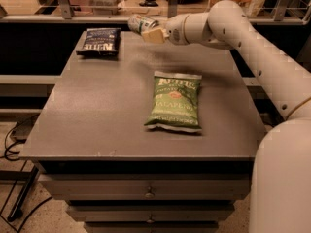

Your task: Move 7up can near blue chip bag

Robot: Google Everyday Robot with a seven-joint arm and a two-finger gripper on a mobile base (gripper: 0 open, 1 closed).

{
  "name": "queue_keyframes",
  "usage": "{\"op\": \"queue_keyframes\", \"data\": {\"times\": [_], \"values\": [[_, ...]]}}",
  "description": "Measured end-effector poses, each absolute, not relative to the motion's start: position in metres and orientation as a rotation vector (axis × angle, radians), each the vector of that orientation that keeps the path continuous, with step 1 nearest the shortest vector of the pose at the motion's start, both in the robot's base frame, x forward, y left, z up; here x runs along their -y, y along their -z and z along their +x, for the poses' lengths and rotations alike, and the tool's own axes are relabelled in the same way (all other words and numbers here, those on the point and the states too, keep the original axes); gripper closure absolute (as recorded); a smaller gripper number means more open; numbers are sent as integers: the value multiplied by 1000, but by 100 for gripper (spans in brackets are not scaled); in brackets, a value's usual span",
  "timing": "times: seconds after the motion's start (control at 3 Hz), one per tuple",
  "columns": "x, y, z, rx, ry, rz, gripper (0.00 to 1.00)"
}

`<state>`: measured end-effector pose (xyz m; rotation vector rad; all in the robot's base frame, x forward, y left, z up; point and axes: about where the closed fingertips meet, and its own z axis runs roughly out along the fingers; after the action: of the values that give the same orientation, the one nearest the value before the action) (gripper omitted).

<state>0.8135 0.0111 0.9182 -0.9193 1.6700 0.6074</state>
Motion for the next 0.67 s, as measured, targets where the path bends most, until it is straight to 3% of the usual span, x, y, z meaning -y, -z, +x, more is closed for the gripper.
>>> {"op": "queue_keyframes", "data": {"times": [0.67], "values": [[-42, -888, 819, -1703, -675, -917, 51]]}}
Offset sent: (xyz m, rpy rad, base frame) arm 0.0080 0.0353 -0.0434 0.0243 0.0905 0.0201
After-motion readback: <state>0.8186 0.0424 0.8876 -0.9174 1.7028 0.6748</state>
